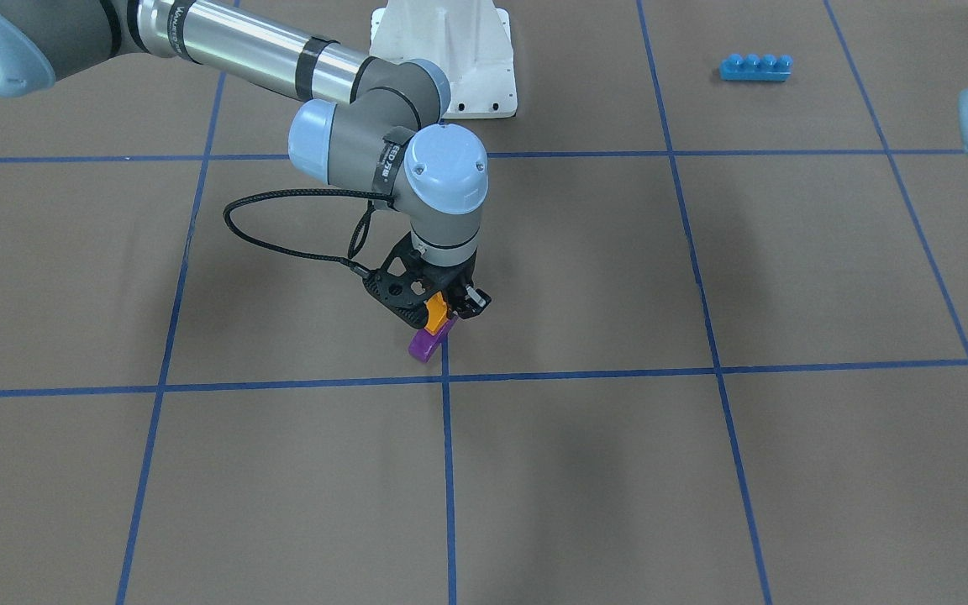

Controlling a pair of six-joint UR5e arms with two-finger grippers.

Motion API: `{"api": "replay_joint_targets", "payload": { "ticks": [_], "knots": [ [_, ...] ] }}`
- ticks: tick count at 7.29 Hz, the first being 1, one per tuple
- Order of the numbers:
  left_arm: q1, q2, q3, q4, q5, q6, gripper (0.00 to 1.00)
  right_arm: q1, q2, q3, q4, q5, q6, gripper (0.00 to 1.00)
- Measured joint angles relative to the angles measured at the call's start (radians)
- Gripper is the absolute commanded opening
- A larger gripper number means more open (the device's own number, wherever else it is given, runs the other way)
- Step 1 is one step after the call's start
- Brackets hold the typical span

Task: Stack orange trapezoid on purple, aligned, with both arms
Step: 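Lower the orange block onto the purple block, aligning it with the right gripper, then open the right gripper and lift it away from the stack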

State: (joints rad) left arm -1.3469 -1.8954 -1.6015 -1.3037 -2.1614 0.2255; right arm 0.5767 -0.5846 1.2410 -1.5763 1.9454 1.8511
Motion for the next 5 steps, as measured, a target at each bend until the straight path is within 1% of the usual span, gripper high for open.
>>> {"api": "replay_joint_targets", "payload": {
  "ticks": [1, 3, 5],
  "knots": [
    [0.000, -0.001, 0.000, 0.000, 0.000, 0.000, 1.00, 0.001, -0.001, 0.003, 0.005, 0.001, -0.002, 1.00],
    [0.000, -0.003, 0.000, 0.000, 0.000, 0.000, 1.00, 0.023, 0.001, 0.038, 0.009, 0.012, -0.004, 1.00],
    [0.000, -0.007, -0.002, 0.000, 0.000, 0.003, 1.00, 0.063, 0.001, 0.115, -0.037, 0.042, -0.004, 1.00]
  ]
}}
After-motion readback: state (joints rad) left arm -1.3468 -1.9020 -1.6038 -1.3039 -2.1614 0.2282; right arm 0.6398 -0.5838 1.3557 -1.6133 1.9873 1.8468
